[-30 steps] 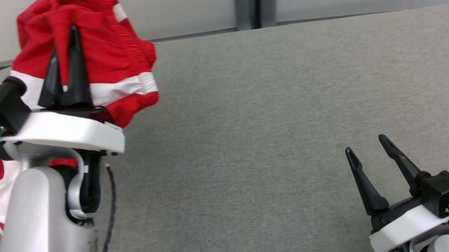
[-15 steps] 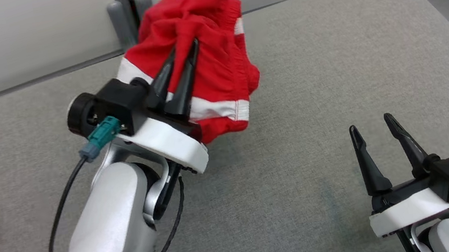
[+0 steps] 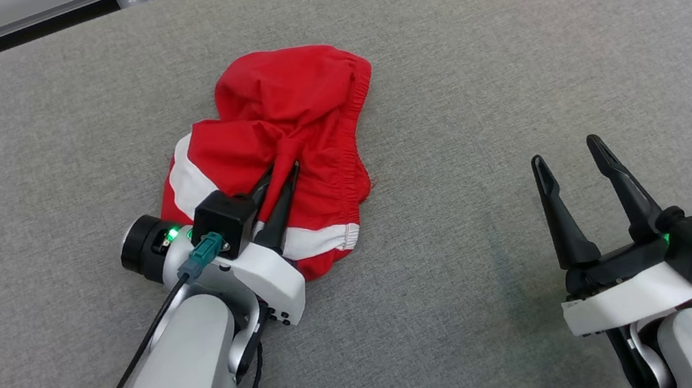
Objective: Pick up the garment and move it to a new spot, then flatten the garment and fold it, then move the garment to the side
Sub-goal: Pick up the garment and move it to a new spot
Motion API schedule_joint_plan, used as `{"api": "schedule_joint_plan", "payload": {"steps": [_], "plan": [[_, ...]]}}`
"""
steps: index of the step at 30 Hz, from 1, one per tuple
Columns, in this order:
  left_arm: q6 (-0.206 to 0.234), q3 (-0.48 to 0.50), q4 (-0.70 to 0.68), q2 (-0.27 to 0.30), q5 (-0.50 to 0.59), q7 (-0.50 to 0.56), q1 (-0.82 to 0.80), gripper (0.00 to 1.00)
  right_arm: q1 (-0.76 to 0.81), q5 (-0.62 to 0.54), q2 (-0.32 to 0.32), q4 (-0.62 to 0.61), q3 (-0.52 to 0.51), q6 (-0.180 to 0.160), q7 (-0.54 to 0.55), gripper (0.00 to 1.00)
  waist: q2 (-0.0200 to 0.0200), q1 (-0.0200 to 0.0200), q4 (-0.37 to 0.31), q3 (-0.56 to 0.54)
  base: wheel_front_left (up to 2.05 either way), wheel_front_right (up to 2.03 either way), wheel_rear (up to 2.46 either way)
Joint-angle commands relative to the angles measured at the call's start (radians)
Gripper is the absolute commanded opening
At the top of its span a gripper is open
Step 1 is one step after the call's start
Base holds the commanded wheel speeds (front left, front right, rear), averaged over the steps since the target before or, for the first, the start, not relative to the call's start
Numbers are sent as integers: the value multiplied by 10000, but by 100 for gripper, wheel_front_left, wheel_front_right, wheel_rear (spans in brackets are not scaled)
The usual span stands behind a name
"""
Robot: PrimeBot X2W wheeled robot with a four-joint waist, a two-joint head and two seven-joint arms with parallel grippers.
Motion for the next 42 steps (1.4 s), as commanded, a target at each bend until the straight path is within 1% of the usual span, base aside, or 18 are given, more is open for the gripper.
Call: {"api": "schedule_joint_plan", "payload": {"steps": [1, 2, 3, 4, 7, 9, 13, 18, 20, 25, 32, 35, 38, 42], "plan": [[88, 71, 94, 8, -24, -131, 10, 0, -97, -31, -13, -28, -27, -21, -6, 100, 0, 0, 95, 58, 0, 0, 0], [133, 120, 227, -32, -80, -249, 24, 23, -111, -65, -13, -36, -37, -21, -6, 100, 0, 0, 155, 32, 0, 0, 0], [197, 157, 309, -80, -111, -346, 58, 75, -111, -88, -18, -42, -71, -21, -6, 100, 0, 0, 229, -20, 0, 0, 0], [266, 215, 324, -129, -161, -435, 109, 100, -96, -120, -18, -55, -106, -21, -6, 100, 0, 0, 317, -98, 0, 0, 0], [427, 388, 131, -255, -287, -579, 410, 100, 72, -232, -18, -82, -160, -21, -6, 100, 0, 0, 655, -489, 0, 0, 0], [613, 641, -443, -308, -300, -591, 676, 100, 180, -315, -18, -38, -159, -21, -6, 100, 0, 0, 906, -815, 0, 0, 0], [890, 1312, -1660, -340, -225, -587, 1819, 100, 478, -416, -21, 90, -126, -21, -6, 100, 0, 0, 1466, -1616, 0, 0, 0], [847, 2468, -3140, -432, -369, -590, 3621, 100, 1006, -415, -22, 216, 41, -21, -6, 100, 0, 0, 2037, -2738, 0, 0, 0], [925, 2945, -3671, -454, -267, -580, 4336, 100, 1209, -360, -22, 210, 45, -21, -6, 100, 0, 0, 2225, -3062, 0, 0, 0], [1042, 3802, -4873, -493, 136, -572, 5810, 100, 1695, -258, -22, 155, 13, -21, -6, 100, 0, 0, 2600, -3546, 0, 0, 0], [1215, 4042, -6105, -493, 367, -572, 7277, 100, 2442, -10, -19, 178, -173, -21, -6, 100, 0, 0, 3075, -3945, 0, 0, 0], [1419, 4072, -6437, -490, 298, -572, 7753, 100, 2682, -45, -19, 168, -226, -21, -6, 100, 0, 0, 3188, -4059, 0, 0, 0], [1317, 3967, -6662, -492, 300, -573, 8104, 100, 2854, -35, -20, 68, -248, -21, -6, 100, 0, 0, 3288, -4120, 0, 0, 0], [1277, 3909, -6604, -491, 381, -573, 8201, 100, 2888, -36, -19, 51, -205, -21, -6, 100, 0, 0, 3343, -4144, 0, 0, 0]]}}
